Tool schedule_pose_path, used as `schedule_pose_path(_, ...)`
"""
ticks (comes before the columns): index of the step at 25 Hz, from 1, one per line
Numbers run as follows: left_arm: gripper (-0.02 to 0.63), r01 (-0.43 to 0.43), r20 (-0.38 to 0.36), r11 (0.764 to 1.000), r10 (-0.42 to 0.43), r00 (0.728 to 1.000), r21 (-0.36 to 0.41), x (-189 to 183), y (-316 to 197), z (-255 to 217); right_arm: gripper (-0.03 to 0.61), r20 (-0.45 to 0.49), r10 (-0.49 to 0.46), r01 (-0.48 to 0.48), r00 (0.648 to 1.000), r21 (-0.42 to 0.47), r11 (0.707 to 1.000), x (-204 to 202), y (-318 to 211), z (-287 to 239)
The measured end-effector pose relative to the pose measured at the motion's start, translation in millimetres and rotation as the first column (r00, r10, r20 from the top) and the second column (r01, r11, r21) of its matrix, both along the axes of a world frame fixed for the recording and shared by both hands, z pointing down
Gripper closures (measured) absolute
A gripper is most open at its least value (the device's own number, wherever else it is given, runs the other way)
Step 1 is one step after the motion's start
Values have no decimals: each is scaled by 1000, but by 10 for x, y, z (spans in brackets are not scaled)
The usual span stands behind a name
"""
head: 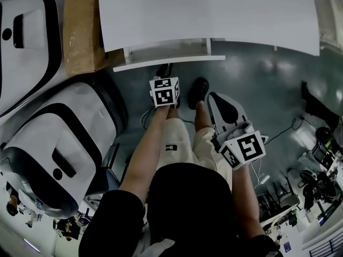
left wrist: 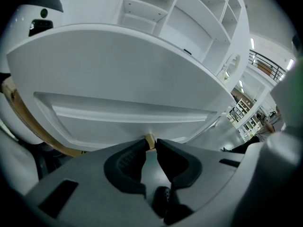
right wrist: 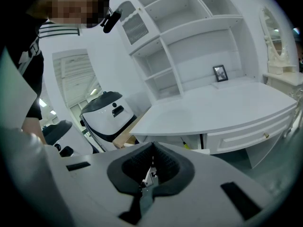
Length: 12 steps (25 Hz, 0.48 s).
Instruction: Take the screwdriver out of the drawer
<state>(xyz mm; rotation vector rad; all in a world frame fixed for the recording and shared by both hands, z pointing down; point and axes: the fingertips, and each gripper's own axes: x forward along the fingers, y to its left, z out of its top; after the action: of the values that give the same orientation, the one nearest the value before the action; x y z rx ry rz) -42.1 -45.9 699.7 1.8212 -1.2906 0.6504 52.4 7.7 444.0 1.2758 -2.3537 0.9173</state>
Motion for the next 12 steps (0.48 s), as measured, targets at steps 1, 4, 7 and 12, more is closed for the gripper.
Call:
schedule_pose_path(1, 528, 0, 0, 1000, 0, 1000, -2, 3, 27, 0, 561, 0, -3, 3, 1000, 2, 1000, -5, -2, -2)
schedule_pose_path(4, 528, -1, -1, 1000, 1, 1000, -15, 2, 122, 6, 561, -1, -13, 13, 1000, 5, 1000, -35, 7, -5)
schedule_pose_path(7, 528, 4, -6, 999, -4, 1000, -36, 9, 228, 1, 561, -2, -22, 22, 1000, 9, 1000, -57, -1, -31)
schedule_pose_path(12, 528, 2, -11, 998, -2, 1000, -56, 15, 405, 5, 561, -10, -29, 30, 1000, 21, 999, -61, -42, -68)
